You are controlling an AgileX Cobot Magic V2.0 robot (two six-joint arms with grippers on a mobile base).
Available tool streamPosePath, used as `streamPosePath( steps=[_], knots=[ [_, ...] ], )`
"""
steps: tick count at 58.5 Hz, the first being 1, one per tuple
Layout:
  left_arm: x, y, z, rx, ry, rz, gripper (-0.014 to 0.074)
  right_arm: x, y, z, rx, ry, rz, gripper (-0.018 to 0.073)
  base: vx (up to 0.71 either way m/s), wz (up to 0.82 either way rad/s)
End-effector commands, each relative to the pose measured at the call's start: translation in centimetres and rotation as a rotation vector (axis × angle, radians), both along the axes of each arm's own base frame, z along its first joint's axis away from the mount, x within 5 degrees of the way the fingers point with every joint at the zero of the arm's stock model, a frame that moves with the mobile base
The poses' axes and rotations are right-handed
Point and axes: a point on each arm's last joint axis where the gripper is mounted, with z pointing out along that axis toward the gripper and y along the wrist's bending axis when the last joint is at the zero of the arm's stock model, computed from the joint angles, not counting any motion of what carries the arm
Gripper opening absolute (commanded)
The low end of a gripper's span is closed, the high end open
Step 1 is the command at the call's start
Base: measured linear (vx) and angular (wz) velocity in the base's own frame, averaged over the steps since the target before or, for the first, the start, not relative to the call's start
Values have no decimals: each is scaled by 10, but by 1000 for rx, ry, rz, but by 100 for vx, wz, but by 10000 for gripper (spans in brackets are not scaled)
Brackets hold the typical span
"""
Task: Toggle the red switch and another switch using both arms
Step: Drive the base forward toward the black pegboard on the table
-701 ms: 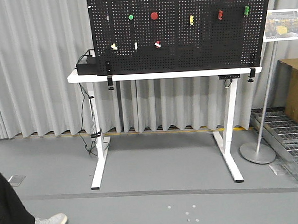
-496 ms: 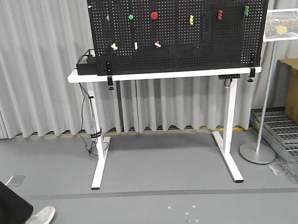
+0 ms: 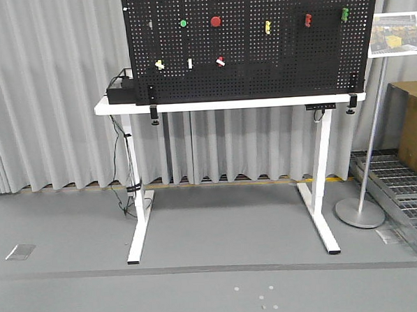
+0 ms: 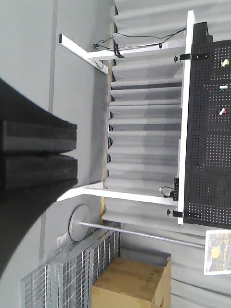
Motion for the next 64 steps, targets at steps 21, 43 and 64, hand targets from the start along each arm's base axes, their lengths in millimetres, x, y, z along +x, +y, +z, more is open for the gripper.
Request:
streamPosePath(
  steps=[21, 43, 64],
  knots=[
    [0, 0, 1, -11, -73, -1, 3, 0, 0, 6, -9, -88, 2, -6, 8, -3],
    [0, 0, 1, -11, -74, -1, 3, 0, 0, 6, -9, -88, 2, -6, 32, 0],
    [0, 0, 1, -11, -74, -1, 3, 0, 0, 6, -9, -88, 2, -6, 47, -2]
  ],
)
